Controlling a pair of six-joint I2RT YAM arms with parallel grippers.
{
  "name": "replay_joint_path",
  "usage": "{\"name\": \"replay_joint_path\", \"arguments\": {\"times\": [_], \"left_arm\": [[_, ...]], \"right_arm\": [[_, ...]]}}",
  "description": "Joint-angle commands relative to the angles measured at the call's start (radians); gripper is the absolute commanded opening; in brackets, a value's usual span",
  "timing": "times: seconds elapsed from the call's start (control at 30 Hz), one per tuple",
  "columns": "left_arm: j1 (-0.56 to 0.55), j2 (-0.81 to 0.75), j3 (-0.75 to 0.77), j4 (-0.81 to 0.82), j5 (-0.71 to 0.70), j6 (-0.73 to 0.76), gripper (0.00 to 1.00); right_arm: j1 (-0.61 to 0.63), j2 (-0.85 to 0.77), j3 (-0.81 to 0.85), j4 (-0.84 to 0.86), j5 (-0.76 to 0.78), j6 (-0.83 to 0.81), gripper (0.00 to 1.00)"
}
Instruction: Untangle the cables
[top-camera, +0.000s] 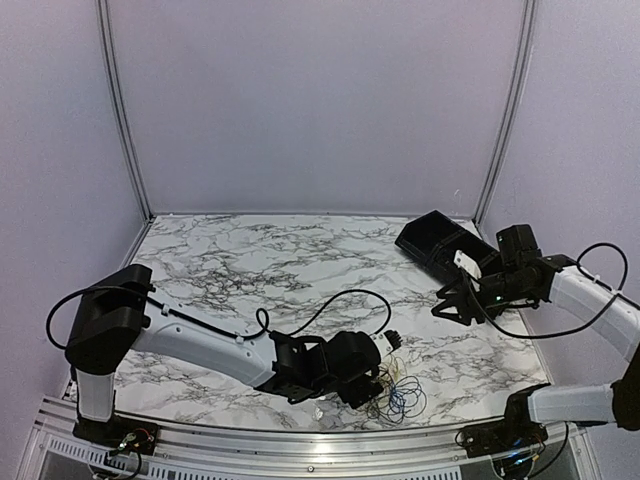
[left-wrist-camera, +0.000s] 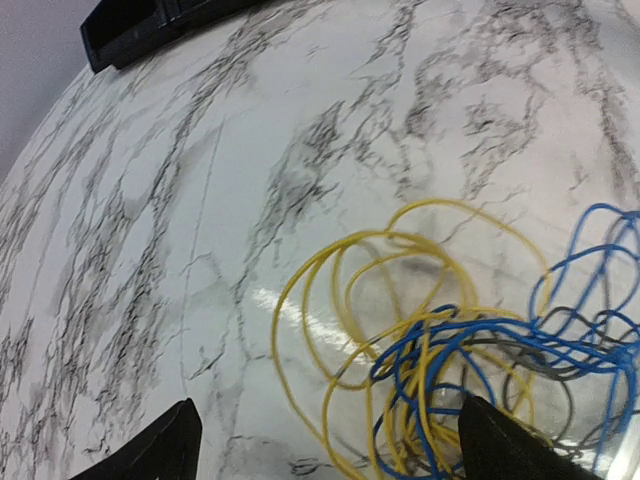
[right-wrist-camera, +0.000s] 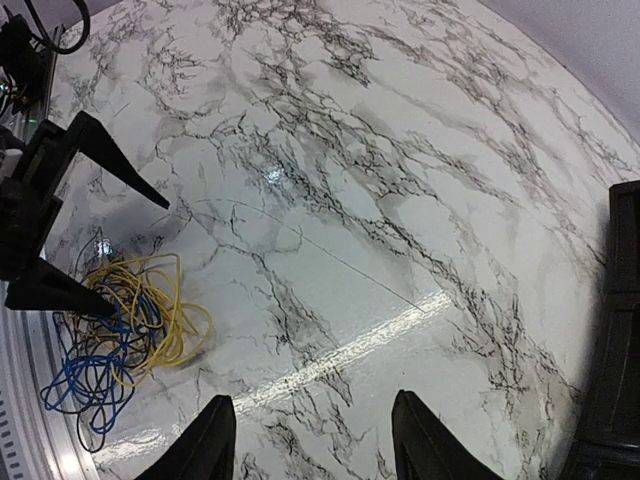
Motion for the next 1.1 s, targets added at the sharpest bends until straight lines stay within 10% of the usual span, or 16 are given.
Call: {"name": "replay_joint_path", "arguments": {"times": [0.0,0.6,1.07], "left_arm": [[0.088,-0.043,-0.092,-0.012,-0.105,-0.053,0.91],[0.219,-0.328,-0.27,0.034,-0.025,-0.137,0.9],[0.22,-0.442,-0.285,0.015,-0.018,-0.326,0.92]], "right_arm": [[-0.005,-0.041,0.018,0.045,-0.015,0.032,0.54],[0.152,0.071,0.039,0.057,0.013,-0.047,0.48],[0.227,0.49,0.328,0.095,-0.105,0.162,0.35]]}}
